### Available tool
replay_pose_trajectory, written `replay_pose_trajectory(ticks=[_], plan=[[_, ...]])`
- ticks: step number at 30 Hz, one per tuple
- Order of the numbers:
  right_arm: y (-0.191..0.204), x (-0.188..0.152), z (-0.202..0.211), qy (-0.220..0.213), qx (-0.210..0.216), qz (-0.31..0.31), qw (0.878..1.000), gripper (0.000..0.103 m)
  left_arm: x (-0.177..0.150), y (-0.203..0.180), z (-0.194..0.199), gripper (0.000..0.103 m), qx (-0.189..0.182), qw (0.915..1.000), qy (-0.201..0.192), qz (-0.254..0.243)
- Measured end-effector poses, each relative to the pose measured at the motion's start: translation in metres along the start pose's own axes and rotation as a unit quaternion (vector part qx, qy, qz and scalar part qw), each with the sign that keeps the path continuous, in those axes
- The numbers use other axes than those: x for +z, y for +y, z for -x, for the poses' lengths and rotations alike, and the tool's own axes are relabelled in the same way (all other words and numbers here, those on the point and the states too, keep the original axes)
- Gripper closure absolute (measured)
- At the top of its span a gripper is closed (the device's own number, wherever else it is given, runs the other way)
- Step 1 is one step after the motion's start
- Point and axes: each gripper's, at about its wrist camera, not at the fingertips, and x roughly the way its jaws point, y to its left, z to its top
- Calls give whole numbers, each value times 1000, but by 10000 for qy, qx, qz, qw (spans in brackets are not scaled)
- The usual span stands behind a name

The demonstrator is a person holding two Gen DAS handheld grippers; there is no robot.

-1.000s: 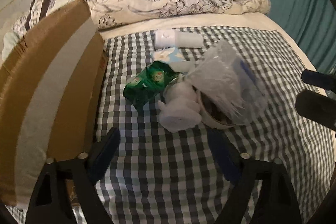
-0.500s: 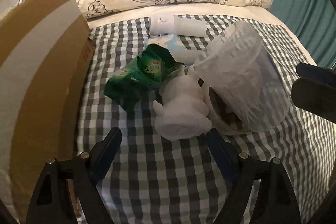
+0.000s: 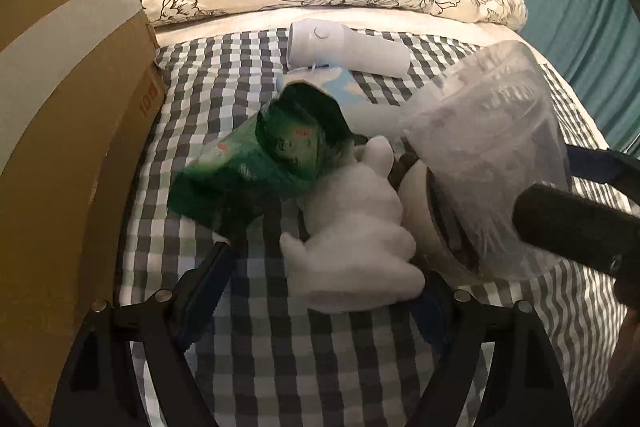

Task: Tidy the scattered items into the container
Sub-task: 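Grasp the white plush toy with the left gripper while the right grasps the clear tub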

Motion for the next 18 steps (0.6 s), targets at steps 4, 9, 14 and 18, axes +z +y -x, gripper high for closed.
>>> replay_pose_trajectory(ticks=[4,9,14,18], plan=[[2,3,-7,29,-12,60,10000,11,3,-1,-4,19,23,10000,-76,12],[3,7,-12,-7,-16,46,10000,11,3,-4,-4,34,-94,9998,-174,9],[4,9,-16,14,-40,18,10000,11,2,-6,-2,51,-214,9995,-214,18],[2,9,-17,15,-32,-23,10000,27,2,-4,0,52,-319,9992,-193,127]])
